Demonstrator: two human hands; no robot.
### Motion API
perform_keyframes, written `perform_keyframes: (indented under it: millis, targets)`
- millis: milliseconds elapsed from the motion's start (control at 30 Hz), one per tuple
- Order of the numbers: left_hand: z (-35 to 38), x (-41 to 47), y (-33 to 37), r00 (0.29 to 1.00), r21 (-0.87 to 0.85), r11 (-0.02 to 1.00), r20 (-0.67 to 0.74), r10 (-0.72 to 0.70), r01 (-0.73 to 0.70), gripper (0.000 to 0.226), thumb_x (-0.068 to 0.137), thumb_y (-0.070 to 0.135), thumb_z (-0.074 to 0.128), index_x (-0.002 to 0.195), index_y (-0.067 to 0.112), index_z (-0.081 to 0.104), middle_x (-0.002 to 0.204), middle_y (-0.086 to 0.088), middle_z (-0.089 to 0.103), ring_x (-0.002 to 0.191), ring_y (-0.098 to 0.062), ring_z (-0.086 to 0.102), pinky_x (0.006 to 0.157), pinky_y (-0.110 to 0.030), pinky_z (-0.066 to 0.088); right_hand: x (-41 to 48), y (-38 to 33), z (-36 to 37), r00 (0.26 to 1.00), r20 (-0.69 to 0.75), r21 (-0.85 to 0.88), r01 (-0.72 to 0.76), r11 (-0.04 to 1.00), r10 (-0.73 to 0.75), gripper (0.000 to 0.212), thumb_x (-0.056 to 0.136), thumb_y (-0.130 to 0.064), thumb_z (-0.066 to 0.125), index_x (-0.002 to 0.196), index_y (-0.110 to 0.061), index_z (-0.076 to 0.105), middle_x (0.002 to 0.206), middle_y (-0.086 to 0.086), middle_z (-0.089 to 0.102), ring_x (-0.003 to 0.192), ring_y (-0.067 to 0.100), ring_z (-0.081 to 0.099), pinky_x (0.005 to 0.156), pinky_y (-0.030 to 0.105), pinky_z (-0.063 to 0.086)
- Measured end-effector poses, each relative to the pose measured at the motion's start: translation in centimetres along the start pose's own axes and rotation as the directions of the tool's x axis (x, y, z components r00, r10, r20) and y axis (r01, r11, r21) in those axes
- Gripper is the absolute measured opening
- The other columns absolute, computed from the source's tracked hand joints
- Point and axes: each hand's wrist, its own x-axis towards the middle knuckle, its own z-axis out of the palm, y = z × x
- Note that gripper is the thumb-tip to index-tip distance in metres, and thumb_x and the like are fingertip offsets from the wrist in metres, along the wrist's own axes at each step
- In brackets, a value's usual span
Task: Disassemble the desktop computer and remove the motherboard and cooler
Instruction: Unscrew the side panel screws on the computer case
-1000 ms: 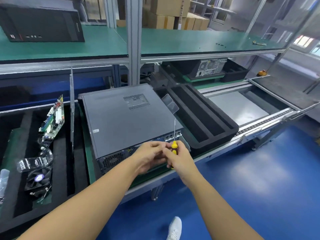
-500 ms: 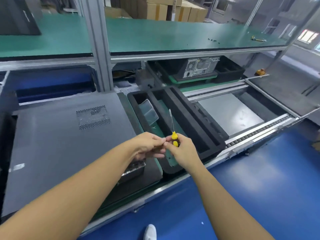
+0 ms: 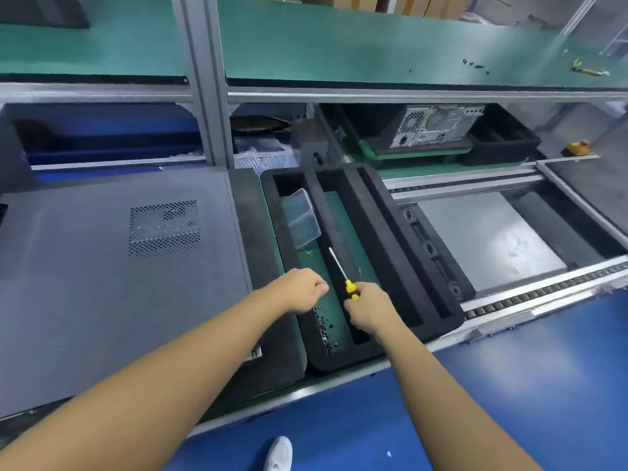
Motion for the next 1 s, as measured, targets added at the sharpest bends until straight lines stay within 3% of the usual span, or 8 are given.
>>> perform_keyframes:
  millis: [133, 200, 300, 433, 567, 633, 767, 1000]
  targets:
    - [-1.3, -0.6, -1.0, 0.992, -0.098, 0.995, -0.122, -0.025, 0.013, 0.033, 0.101, 0.028, 0.040, 0.081, 0.008, 0.056, 0.077, -0.002, 0.055, 0.068, -0.023, 0.050, 0.063, -0.035, 0.042, -0.7, -2.5, 0.5, 0.994, -0.009, 0.203, 0.112, 0.973, -0.113, 0.015, 0.094, -0.022, 0.049, 0.092, -0.012, 0.060, 0.076, -0.001, 0.066, 0.058, 0.018, 0.048, 0.058, 0.033, 0.044]
    - [-2.3, -1.5, -1.3, 0.988, -0.340, 0.940, -0.146, -0.042, -0.010, 0.034, 0.101, 0.034, 0.043, 0.090, 0.011, 0.067, 0.079, -0.004, 0.068, 0.073, -0.025, 0.064, 0.069, -0.038, 0.052, -1.8, -4.9, 1.0, 0.974, 0.009, 0.341, 0.209, 0.917, -0.225, 0.016, 0.092, -0.022, 0.046, 0.091, -0.009, 0.056, 0.065, -0.003, 0.059, 0.051, 0.015, 0.044, 0.053, 0.033, 0.040]
    - [-3.8, -4.3, -1.6, 0.986, -0.786, 0.599, -0.163, 0.038, -0.153, 0.030, 0.100, 0.031, 0.049, 0.090, 0.014, 0.071, 0.067, -0.012, 0.062, 0.069, -0.032, 0.067, 0.069, -0.034, 0.056, -3.6, -9.0, 2.0, 0.941, 0.053, 0.542, 0.254, 0.801, -0.335, 0.013, 0.082, -0.022, 0.042, 0.085, -0.012, 0.051, 0.061, 0.002, 0.051, 0.047, 0.018, 0.042, 0.051, 0.033, 0.040]
    - [-5.7, -8.5, -4.2, 0.957, -0.910, 0.304, -0.290, 0.018, -0.281, 0.027, 0.103, 0.027, 0.050, 0.117, 0.017, 0.071, 0.056, -0.010, 0.048, 0.052, -0.028, 0.056, 0.051, -0.033, 0.052, -6.2, -14.3, 4.1, 0.892, 0.171, 0.767, 0.146, 0.625, -0.418, 0.021, 0.080, -0.023, 0.041, 0.090, -0.009, 0.054, 0.059, 0.007, 0.047, 0.042, 0.018, 0.040, 0.044, 0.029, 0.040]
    - [-6.8, -13.9, -8.1, 0.934, -0.891, 0.314, -0.356, -0.036, -0.327, 0.024, 0.101, 0.024, 0.055, 0.120, 0.024, 0.070, 0.076, -0.018, 0.067, 0.059, -0.025, 0.050, 0.047, -0.027, 0.044, -9.5, -18.0, 8.3, 0.850, 0.251, 0.746, 0.134, 0.652, -0.463, 0.029, 0.099, -0.024, 0.044, 0.107, -0.004, 0.063, 0.070, 0.013, 0.058, 0.054, 0.021, 0.056, 0.046, 0.033, 0.051]
    - [-7.2, -17.0, -10.3, 0.924, -0.904, 0.272, -0.368, -0.099, -0.331, 0.023, 0.100, 0.025, 0.057, 0.116, 0.019, 0.072, 0.105, -0.021, 0.071, 0.078, -0.027, 0.055, 0.054, -0.028, 0.044, -11.5, -19.4, 10.6, 0.797, 0.312, 0.774, 0.102, 0.625, -0.517, 0.026, 0.104, -0.012, 0.040, 0.118, -0.003, 0.061, 0.085, 0.014, 0.066, 0.068, 0.023, 0.065, 0.057, 0.038, 0.058]
    - [-7.7, -24.1, -15.1, 0.925, -0.920, 0.224, -0.356, -0.133, -0.322, 0.027, 0.093, 0.032, 0.062, 0.112, 0.018, 0.075, 0.118, -0.013, 0.071, 0.101, -0.022, 0.067, 0.077, -0.034, 0.058, -15.5, -21.8, 15.7, 0.676, 0.411, 0.782, 0.082, 0.617, -0.611, 0.021, 0.103, -0.005, 0.047, 0.117, -0.006, 0.063, 0.104, 0.013, 0.072, 0.095, 0.030, 0.070, 0.078, 0.044, 0.060]
    - [-6.3, -38.3, -25.4, 0.908, -0.924, 0.170, -0.372, -0.194, -0.342, 0.034, 0.089, 0.033, 0.066, 0.117, 0.016, 0.073, 0.124, -0.010, 0.067, 0.110, -0.025, 0.061, 0.091, -0.037, 0.052, -22.9, -26.4, 27.1, 0.544, 0.542, 0.524, 0.377, 0.764, -0.641, 0.016, 0.092, -0.029, 0.067, 0.106, -0.020, 0.070, 0.098, 0.000, 0.072, 0.092, 0.015, 0.068, 0.082, 0.034, 0.057]
